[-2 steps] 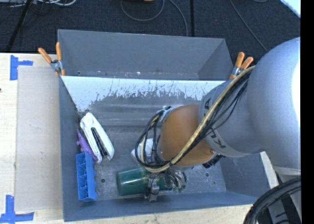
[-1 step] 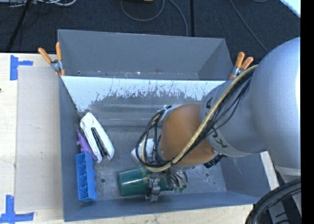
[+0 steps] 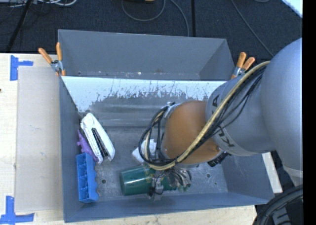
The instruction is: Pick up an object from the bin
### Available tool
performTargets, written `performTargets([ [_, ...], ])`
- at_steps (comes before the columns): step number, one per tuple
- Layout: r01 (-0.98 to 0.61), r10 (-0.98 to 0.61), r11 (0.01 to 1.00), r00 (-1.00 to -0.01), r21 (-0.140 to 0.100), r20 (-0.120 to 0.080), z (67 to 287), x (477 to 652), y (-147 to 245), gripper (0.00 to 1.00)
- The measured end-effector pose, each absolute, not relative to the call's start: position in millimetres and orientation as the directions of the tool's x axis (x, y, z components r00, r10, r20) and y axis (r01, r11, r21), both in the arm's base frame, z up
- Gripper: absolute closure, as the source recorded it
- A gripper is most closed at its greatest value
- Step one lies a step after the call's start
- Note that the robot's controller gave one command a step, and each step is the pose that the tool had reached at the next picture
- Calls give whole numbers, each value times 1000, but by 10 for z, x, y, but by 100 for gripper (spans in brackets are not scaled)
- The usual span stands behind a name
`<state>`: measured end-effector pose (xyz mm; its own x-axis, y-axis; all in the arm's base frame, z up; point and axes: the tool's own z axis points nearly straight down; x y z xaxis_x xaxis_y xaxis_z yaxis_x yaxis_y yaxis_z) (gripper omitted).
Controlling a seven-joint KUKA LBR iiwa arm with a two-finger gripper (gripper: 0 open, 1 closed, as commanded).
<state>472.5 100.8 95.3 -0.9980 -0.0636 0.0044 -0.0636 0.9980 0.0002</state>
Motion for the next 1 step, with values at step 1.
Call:
performTargets([
  [1, -63, -63, 998, -998, 2, -3, 1044, 4745, 1013, 100],
])
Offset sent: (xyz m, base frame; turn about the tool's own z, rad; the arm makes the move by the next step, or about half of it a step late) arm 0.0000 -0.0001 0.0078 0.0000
